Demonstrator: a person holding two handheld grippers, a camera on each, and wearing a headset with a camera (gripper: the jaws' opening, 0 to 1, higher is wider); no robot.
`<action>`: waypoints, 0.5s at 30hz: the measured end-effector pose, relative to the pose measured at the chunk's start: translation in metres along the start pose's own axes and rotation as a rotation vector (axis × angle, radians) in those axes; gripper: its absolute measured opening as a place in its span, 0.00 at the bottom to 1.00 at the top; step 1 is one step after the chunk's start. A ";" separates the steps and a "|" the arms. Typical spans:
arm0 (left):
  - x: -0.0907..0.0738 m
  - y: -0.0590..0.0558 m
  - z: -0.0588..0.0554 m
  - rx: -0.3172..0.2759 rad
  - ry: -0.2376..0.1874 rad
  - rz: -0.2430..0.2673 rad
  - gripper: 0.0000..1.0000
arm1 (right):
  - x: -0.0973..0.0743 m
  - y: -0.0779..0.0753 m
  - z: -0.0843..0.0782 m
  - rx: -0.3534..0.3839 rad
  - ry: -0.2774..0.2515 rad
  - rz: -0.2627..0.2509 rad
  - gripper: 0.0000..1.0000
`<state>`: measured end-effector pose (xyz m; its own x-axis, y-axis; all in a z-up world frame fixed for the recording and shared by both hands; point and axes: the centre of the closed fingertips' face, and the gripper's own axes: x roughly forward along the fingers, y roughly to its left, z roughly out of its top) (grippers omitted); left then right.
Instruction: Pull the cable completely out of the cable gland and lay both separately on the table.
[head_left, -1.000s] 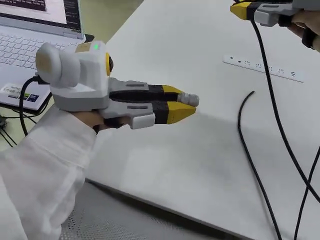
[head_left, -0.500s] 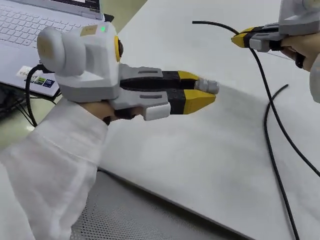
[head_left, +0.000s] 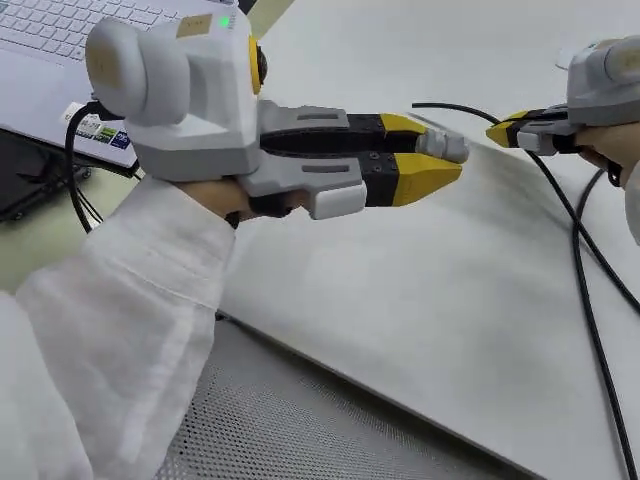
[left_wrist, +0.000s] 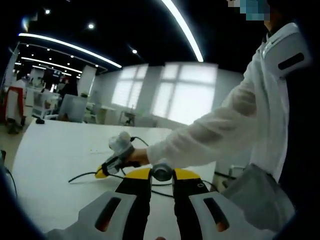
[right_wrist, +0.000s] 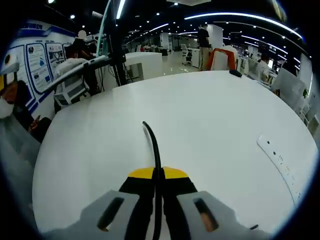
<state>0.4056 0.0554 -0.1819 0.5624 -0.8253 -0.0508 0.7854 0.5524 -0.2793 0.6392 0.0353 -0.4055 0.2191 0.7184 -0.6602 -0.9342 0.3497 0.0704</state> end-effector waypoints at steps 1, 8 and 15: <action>0.000 0.000 -0.001 -0.006 0.003 0.000 0.17 | 0.001 0.001 -0.002 0.002 0.002 0.004 0.02; 0.000 0.000 -0.005 -0.009 0.015 0.008 0.17 | 0.003 0.001 -0.013 0.012 0.034 -0.022 0.03; -0.002 0.003 -0.006 -0.019 0.019 0.026 0.17 | -0.004 0.009 -0.012 -0.014 0.027 -0.005 0.16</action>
<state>0.4051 0.0577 -0.1880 0.5774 -0.8129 -0.0762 0.7654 0.5714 -0.2961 0.6267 0.0285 -0.4109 0.2161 0.7003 -0.6804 -0.9370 0.3447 0.0571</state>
